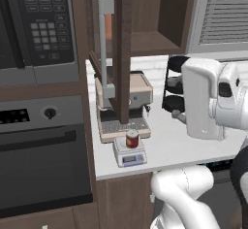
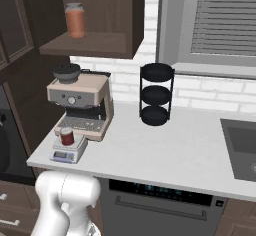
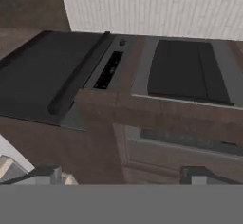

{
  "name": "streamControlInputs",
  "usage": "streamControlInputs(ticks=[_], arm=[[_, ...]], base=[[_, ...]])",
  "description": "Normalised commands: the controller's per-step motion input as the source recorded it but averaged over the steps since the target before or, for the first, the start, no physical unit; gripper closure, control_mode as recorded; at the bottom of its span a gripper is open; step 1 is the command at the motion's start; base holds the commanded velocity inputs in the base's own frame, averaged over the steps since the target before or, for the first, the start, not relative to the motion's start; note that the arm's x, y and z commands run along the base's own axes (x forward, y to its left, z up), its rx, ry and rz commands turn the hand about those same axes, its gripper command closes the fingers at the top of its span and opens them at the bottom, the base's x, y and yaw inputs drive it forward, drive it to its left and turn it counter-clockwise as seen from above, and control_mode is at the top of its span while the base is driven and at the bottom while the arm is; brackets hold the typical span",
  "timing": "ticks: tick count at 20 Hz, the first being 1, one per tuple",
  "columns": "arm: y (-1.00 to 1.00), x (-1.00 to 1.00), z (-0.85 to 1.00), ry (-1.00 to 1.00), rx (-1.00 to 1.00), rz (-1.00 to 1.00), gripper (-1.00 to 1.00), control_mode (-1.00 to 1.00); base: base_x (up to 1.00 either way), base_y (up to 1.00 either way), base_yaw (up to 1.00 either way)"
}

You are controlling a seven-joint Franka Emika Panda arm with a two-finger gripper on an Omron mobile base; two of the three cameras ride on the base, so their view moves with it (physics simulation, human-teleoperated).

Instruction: Pick the canned food and place it on the digital scale for weighing, and close the cabinet.

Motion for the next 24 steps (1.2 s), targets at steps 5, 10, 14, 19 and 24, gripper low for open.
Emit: streamControlInputs(ticks=[5,10,14,19,24], arm=[[0.68,-1.0,0.0,-0.36,0.04,-0.29,-1.0,-1.0],[0.79,-0.66,-0.23,-0.26,0.07,-0.25,-1.0,-1.0],[0.86,0.06,-0.49,-0.09,0.1,-0.18,-1.0,-1.0],[0.47,0.63,-0.33,-0.01,0.12,-0.13,-1.0,-1.0],[0.02,0.86,-0.06,0.0,0.02,-0.05,-1.0,-1.0]], base=[[0.0,0.0,0.0],[0.0,0.0,0.0],[0.0,0.0,0.0],[0.0,0.0,0.0],[0.0,0.0,0.0]])
